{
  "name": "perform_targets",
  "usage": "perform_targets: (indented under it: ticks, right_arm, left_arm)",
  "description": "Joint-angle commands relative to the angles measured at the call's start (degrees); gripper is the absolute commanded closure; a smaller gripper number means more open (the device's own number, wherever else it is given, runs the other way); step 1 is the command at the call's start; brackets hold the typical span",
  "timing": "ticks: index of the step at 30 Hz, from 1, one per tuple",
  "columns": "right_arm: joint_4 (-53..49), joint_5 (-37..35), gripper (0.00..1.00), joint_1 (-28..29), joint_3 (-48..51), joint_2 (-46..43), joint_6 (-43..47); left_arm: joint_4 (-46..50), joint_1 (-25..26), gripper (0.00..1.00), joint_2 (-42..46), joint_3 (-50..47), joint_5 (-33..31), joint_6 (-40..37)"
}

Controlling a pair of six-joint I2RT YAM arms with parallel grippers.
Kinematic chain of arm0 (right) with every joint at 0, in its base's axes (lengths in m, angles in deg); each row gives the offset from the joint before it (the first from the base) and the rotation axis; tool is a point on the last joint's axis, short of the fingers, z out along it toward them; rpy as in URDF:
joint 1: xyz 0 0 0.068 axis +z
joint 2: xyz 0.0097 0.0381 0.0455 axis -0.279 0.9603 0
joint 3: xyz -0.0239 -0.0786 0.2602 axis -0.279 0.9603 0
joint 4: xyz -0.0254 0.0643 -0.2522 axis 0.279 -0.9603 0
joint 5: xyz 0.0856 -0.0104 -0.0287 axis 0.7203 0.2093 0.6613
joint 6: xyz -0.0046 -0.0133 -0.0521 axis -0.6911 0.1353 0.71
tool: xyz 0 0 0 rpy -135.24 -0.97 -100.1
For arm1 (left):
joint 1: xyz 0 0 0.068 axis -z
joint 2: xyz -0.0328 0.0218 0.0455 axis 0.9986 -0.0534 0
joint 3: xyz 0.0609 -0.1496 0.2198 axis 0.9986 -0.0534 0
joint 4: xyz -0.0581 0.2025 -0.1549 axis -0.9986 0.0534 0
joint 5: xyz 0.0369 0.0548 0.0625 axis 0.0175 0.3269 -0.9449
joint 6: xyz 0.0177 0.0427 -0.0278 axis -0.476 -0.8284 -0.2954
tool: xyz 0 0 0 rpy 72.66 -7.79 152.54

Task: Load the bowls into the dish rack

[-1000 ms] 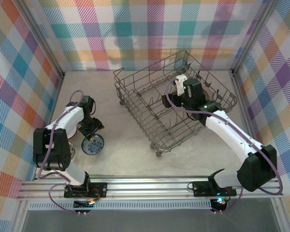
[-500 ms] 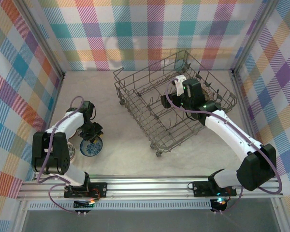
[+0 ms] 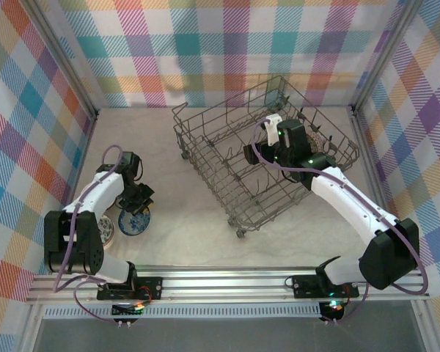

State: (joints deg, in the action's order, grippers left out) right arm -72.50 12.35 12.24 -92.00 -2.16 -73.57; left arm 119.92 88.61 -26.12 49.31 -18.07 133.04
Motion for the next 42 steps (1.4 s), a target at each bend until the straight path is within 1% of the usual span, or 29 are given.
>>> perform_targets:
  ticks: [1,6,8,14,17,22,27,30,35,38,42]
  right_arm:
    - [0.6,1.6,0.03,-0.4,-1.9,0.2,0.8]
    - [0.6,3.2,0.03,-0.4,-3.6,1.2,1.6]
    - [0.6,4.0,0.03,-0.4,-4.5,1.5,1.9]
    - [-0.1,7.7,0.03,-0.4,-8.9,4.1,2.8]
    - [-0.2,10.7,0.03,-0.4,-11.9,5.6,2.5]
    - [1.2,17.6,0.04,-0.4,-15.5,7.4,-0.1]
    - [3.1,22.5,0.06,0.0,-15.9,8.2,-1.8]
    - [4.0,23.9,0.07,0.4,-15.8,7.9,-1.4]
    - [8.3,26.1,0.09,1.0,-13.9,6.4,-1.1]
    - [13.2,27.1,0.12,1.7,-11.9,5.5,-2.1]
    - [20.8,24.5,0.14,3.6,-8.7,4.4,-3.5]
  left_arm:
    - [-0.8,-0.6,0.92,3.0,-0.2,1.8,1.4]
    - [-0.5,-0.7,0.99,7.2,2.9,2.2,3.8]
    - [-0.2,-0.7,0.99,8.8,5.1,1.9,4.8]
    - [0.0,-0.5,1.00,12.2,16.4,-0.5,7.4]
    - [-0.7,0.8,1.00,12.6,24.0,-2.9,9.0]
    - [-4.5,8.0,1.00,11.7,33.7,-10.2,11.9]
    - [-11.4,17.6,1.00,9.2,36.9,-17.1,14.3]
    - [-14.4,21.4,1.00,6.7,39.5,-20.8,14.4]
    - [-17.4,24.8,1.00,2.3,44.8,-23.0,13.9]
    - [-18.5,26.5,1.00,-0.4,47.6,-23.7,14.0]
    - [-20.3,27.9,1.00,-3.3,50.0,-23.6,14.4]
